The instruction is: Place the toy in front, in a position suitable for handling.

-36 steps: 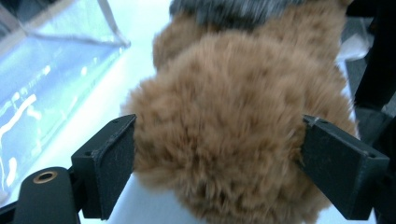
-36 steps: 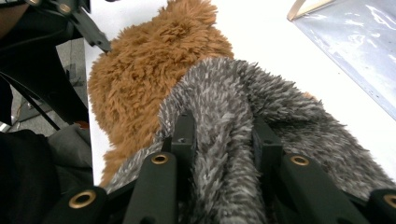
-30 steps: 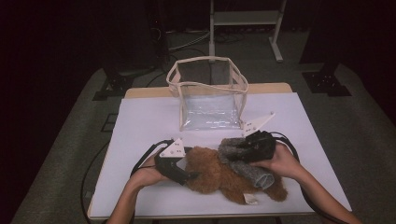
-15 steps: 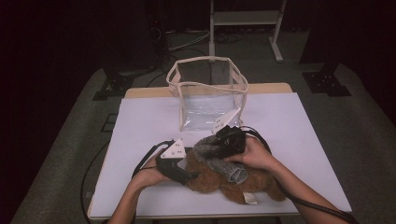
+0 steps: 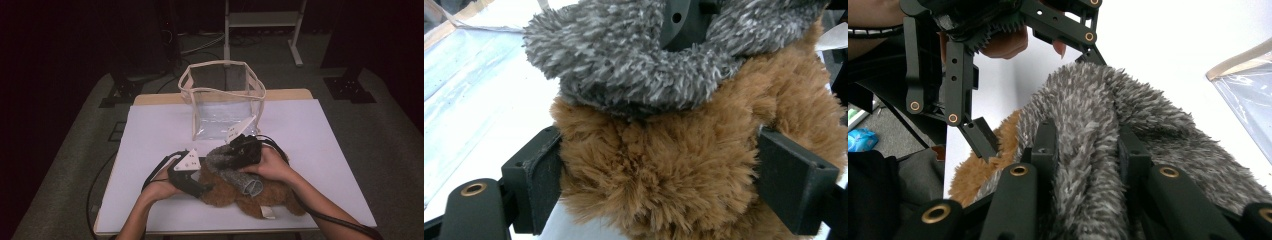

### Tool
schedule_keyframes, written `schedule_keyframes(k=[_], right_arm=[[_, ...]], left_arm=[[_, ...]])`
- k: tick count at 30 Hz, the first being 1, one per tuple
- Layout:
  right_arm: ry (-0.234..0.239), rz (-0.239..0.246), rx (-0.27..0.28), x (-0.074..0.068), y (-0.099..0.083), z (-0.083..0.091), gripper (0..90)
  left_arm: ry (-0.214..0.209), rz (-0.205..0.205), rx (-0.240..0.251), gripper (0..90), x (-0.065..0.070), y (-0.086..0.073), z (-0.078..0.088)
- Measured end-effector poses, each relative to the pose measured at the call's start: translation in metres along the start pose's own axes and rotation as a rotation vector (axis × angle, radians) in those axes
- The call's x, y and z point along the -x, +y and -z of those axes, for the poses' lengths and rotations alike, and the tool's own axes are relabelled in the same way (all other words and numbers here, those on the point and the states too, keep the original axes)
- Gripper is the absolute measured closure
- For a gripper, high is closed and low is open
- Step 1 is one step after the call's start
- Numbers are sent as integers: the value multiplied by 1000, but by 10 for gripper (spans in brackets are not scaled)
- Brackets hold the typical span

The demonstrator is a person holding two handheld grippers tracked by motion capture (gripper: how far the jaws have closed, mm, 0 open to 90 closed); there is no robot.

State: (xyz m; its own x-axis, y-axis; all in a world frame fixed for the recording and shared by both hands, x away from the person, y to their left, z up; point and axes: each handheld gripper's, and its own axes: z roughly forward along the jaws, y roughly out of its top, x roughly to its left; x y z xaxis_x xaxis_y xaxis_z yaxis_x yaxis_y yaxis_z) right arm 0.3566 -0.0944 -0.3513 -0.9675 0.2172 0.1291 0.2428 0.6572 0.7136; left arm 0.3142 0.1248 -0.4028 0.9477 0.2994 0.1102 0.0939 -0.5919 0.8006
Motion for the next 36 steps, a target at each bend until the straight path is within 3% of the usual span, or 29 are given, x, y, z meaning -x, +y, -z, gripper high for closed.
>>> schedule_keyframes(k=[11,16,25,31,36], right_arm=[[-22,-2,-3,1,-10,11,678],[-39,-24,-9,5,-16,19,678],[-38,9,-10,3,-5,7,678],[-88,-32,-26,5,-29,30,678],[-137,-105,11,11,-58,59,678]], left_arm=[[0,-2,1,150,0,0,0],[-1,-3,-2,151,0,0,0],[2,-12,-10,151,1,1,1],[-4,-5,-4,152,1,0,1],[-1,-3,-7,152,2,0,1]])
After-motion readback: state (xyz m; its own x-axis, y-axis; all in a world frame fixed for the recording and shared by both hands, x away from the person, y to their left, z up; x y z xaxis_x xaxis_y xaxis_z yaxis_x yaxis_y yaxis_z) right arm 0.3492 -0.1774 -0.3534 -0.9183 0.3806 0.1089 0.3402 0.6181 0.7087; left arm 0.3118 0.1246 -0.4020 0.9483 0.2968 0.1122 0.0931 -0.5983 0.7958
